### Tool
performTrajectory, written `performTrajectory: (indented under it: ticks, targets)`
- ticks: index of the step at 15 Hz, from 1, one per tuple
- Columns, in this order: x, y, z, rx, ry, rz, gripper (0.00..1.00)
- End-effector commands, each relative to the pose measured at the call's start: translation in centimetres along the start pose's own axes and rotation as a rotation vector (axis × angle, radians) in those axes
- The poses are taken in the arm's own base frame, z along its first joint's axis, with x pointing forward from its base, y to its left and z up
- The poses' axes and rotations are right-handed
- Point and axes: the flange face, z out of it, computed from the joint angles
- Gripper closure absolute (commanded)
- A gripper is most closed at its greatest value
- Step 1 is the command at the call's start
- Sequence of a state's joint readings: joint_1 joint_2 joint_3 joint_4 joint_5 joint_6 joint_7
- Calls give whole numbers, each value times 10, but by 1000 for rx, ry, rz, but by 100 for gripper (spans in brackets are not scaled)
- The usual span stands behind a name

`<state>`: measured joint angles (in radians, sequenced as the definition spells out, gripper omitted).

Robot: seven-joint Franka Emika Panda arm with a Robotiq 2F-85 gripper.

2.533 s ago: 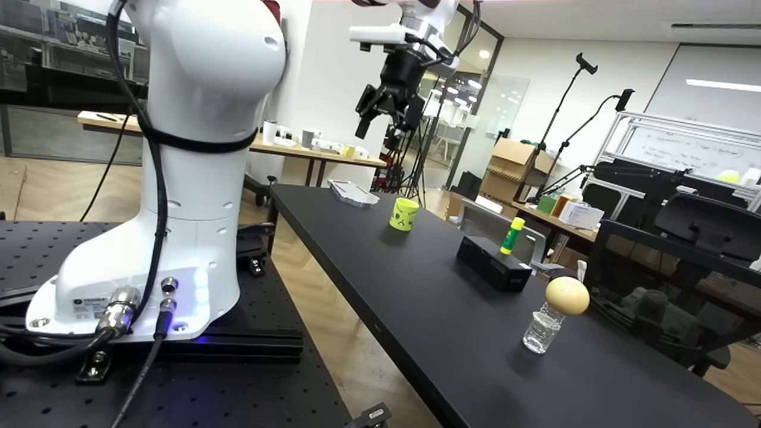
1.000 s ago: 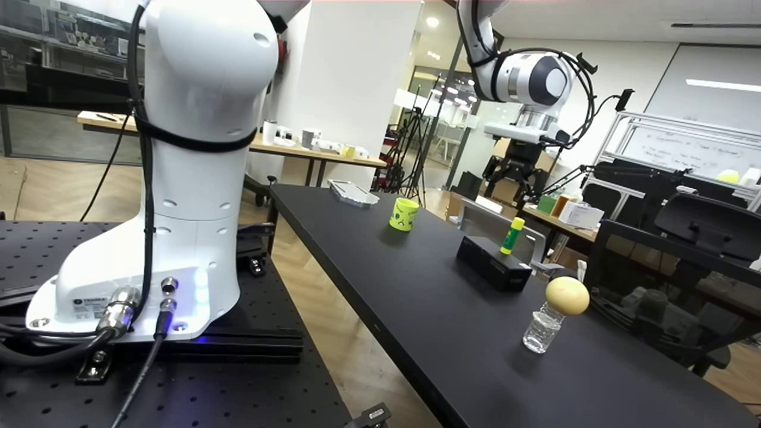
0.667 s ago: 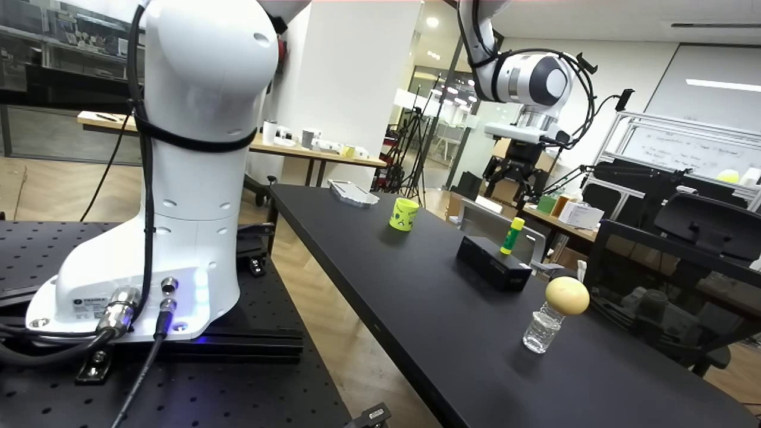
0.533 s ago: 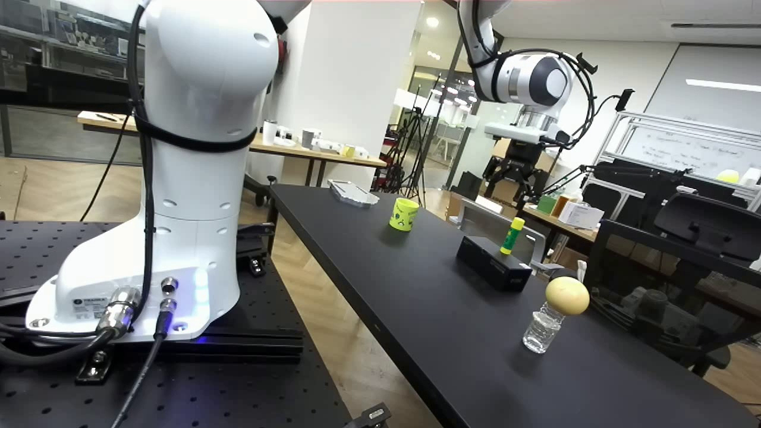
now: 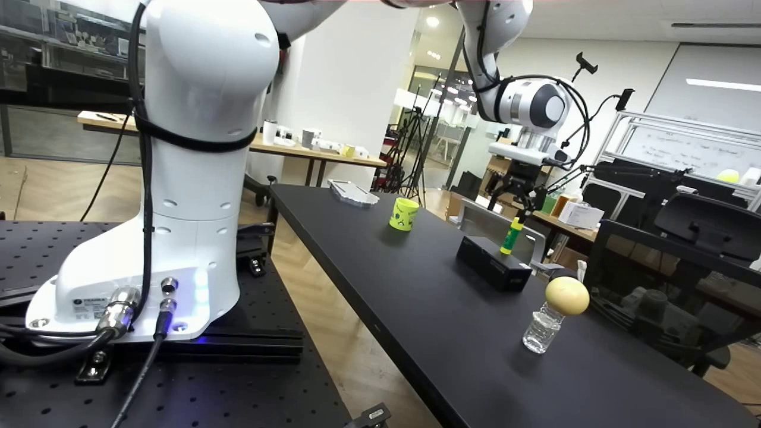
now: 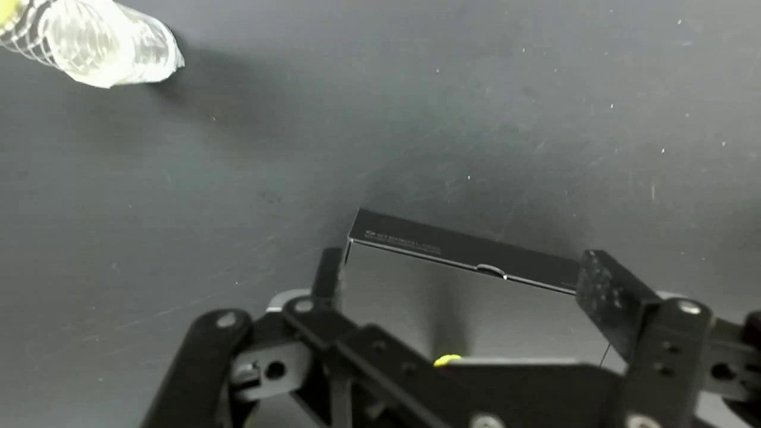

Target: Remove the glue stick from the top of the black box and put it in the yellow mug

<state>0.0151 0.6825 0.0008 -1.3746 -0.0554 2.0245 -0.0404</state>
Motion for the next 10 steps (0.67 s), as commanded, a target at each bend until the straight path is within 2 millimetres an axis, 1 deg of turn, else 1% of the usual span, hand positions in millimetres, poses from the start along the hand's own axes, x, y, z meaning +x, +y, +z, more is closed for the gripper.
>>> performTrajectory:
  ticks: [1,3,5,7,10]
  targets:
    - [41,-13,9,0,44,-9,0]
    - [57,-21,8,5,83,-11,0]
    - [69,-24,4,-3,115,-13,0]
    - [76,-21,1,2,122,-13,0]
    - [82,-10,2,-10,113,2,0]
